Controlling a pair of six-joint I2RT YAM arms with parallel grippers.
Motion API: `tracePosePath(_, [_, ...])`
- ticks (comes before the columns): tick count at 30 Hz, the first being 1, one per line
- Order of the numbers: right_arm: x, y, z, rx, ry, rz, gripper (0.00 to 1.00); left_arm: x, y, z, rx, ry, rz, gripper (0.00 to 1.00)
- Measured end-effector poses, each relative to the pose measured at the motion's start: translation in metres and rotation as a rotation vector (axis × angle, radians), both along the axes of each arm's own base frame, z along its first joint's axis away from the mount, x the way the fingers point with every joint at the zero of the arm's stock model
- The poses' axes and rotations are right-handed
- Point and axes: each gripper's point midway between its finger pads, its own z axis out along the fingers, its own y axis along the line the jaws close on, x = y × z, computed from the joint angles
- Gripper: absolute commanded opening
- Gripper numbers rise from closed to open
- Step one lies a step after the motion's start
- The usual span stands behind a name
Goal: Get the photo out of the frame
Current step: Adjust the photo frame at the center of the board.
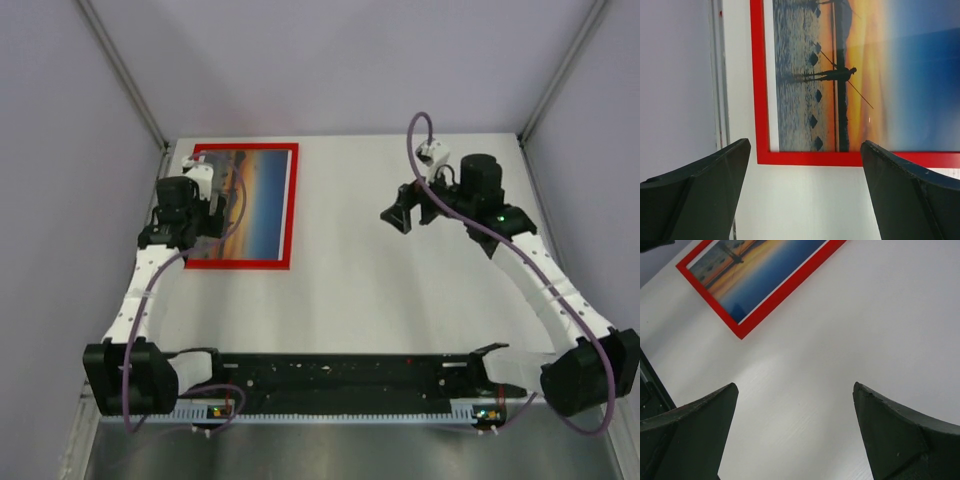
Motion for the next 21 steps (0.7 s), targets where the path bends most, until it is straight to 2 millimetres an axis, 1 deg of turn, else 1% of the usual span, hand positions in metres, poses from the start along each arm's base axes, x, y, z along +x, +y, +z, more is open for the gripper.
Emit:
tracePosePath(3, [0.002,0.025,-0.024,-0.042,0.057,0.039,0.98,0.007,0.003,-0.018,0.008,0.051,0.013,0.98])
tracePosePath(8, [0.017,0.054,-0.072,-0.119,0.177,0.070,0.98,0.017,0.010,-0.032,0.008,0.078,0.047,0.98])
tracePosePath(11, [0.029,0.067,-0.094,-0.144,0.236,0.085,0.98,0.026,0.020,-0.040,-0.014,0.098,0.090,0.98])
tracePosePath(15, [0.044,0.086,-0.108,-0.159,0.274,0.107,0.98,0.042,0.045,-0.047,-0.081,0.114,0.165,0.98])
tracePosePath(17, [0.052,0.097,-0.109,-0.154,0.281,0.116,0.98,0.053,0.060,-0.050,-0.131,0.117,0.202,0.96])
tracePosePath(21, [0.062,0.115,-0.116,-0.142,0.294,0.132,0.96,0.073,0.078,-0.059,-0.221,0.133,0.241,0.94])
